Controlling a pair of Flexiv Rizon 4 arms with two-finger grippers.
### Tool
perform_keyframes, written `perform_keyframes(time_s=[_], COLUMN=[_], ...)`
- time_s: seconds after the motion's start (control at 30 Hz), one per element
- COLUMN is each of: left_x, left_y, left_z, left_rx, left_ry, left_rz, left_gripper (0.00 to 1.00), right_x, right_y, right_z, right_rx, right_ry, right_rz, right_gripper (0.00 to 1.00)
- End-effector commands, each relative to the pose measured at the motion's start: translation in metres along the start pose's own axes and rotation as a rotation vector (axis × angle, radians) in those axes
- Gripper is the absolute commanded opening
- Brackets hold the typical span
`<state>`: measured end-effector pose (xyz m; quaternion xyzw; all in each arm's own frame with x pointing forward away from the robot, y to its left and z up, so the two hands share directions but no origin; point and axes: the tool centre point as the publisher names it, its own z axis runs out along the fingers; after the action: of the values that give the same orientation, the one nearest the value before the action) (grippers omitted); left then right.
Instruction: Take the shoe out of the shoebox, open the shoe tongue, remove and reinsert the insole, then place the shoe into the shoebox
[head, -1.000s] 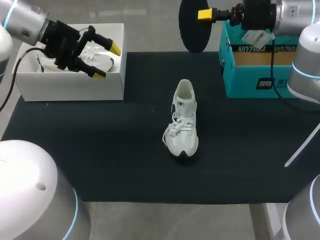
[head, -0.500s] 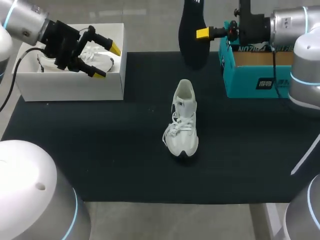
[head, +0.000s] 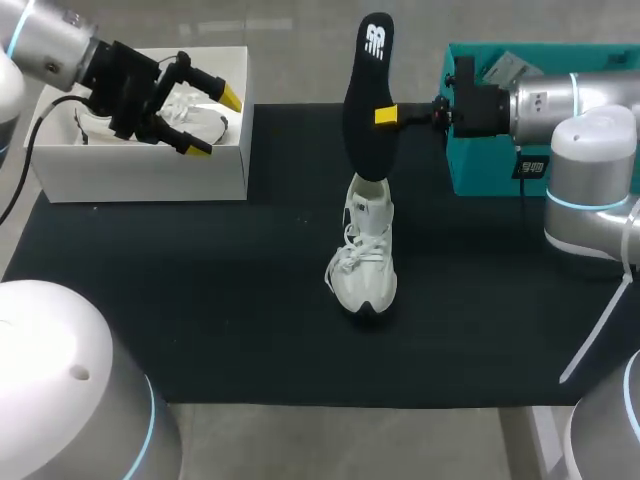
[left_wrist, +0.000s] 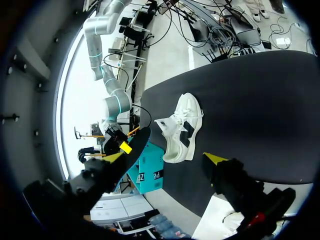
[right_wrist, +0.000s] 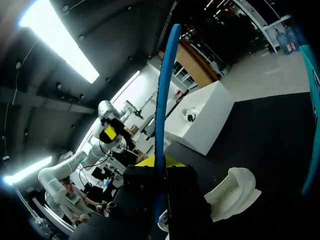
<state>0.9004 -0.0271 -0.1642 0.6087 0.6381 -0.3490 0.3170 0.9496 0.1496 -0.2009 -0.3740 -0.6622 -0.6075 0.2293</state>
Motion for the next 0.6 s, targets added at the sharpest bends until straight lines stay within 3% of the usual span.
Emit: perform_keyframes(time_s=[0.03,0.6], left_x=[0.000,0.000], left_y=[0.000,0.000], left_z=[-0.001,-0.001], left_rx=[0.001,0.001], left_ry=[0.003,0.003], left_rz=[0.000,0.000], left_gripper=[1.00,1.00], right_x=[-0.009,-0.067], right_y=[0.001,-0.001], right_z=[-0.002,0.009], right_rx=[0.014,0.010], right_ry=[-0.016,-0.094], right_rz=[-0.002,-0.084], right_gripper=[0.00,0.00])
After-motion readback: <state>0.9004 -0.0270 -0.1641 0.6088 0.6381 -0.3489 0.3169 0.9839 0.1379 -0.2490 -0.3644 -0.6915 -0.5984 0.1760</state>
